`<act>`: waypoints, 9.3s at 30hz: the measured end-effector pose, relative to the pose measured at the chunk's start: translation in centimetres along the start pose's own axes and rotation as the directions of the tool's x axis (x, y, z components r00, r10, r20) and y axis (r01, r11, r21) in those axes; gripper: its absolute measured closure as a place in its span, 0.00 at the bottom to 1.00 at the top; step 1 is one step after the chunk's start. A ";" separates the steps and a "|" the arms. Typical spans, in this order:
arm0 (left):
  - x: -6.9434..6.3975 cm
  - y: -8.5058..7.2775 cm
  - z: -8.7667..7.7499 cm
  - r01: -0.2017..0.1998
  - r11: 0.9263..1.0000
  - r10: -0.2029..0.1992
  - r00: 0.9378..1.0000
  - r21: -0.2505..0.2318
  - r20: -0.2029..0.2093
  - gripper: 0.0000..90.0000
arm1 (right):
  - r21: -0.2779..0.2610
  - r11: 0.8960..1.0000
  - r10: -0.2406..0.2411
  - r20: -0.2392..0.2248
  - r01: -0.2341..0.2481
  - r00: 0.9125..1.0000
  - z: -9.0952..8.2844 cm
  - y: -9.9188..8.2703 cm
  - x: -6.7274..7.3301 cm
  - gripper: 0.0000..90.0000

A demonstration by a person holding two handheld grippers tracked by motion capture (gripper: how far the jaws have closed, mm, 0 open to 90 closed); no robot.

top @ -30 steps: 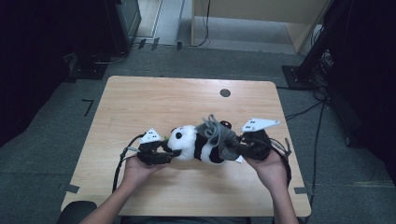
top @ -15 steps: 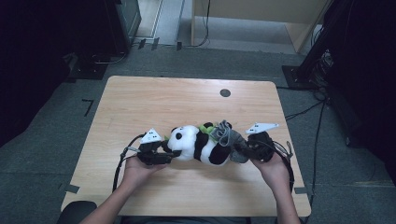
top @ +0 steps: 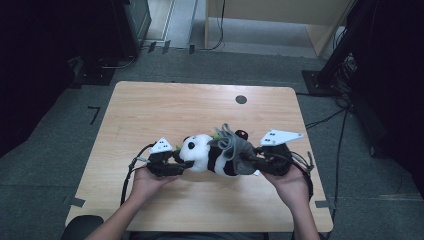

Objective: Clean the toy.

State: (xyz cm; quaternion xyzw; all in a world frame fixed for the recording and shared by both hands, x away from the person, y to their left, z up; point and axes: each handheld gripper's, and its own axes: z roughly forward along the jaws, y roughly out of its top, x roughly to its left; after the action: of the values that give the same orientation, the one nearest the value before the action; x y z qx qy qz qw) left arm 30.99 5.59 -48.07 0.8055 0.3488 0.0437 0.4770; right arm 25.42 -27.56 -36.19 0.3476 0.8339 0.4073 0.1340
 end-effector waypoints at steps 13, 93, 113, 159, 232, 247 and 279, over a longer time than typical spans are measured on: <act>0.0 0.1 0.0 0.005 1.000 -0.005 1.000 0.007 0.003 0.43 | 0.032 0.991 0.129 0.035 -0.130 0.991 0.8 -2.5 -3.6 0.85; -0.5 0.7 0.0 0.021 0.999 -0.021 1.000 0.033 0.007 0.49 | -0.114 0.984 0.154 0.186 -0.134 0.971 -1.5 -2.9 -4.5 0.86; -0.7 0.8 0.0 0.031 0.999 -0.031 1.000 0.024 0.000 0.48 | -0.059 0.996 -0.071 0.030 0.073 0.997 8.3 2.3 4.7 0.86; -0.2 0.7 0.0 0.040 0.998 -0.041 0.999 0.049 0.012 0.49 | 0.005 0.995 0.098 0.153 -0.100 0.983 0.1 -3.1 -2.9 0.86; 0.4 1.0 0.0 0.025 0.999 -0.026 0.999 0.032 0.021 0.31 | -0.116 0.966 0.235 0.027 -0.231 0.972 4.1 -7.7 -5.9 0.00; 0.6 0.9 0.1 0.019 1.000 -0.019 1.000 0.017 0.024 0.30 | -0.107 0.988 0.105 -0.067 -0.112 0.992 6.8 -6.3 -3.8 0.00; 0.6 1.4 0.5 0.025 1.000 -0.025 0.999 -0.005 0.023 0.30 | -0.054 0.998 0.044 0.015 -0.043 0.999 10.0 -5.5 -3.6 0.36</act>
State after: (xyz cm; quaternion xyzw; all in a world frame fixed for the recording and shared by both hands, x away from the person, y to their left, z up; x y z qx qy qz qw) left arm 32.38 5.15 -47.36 0.8004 0.3534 0.0294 0.4834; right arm 30.53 -26.55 -46.98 0.3653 0.8137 0.4295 0.1413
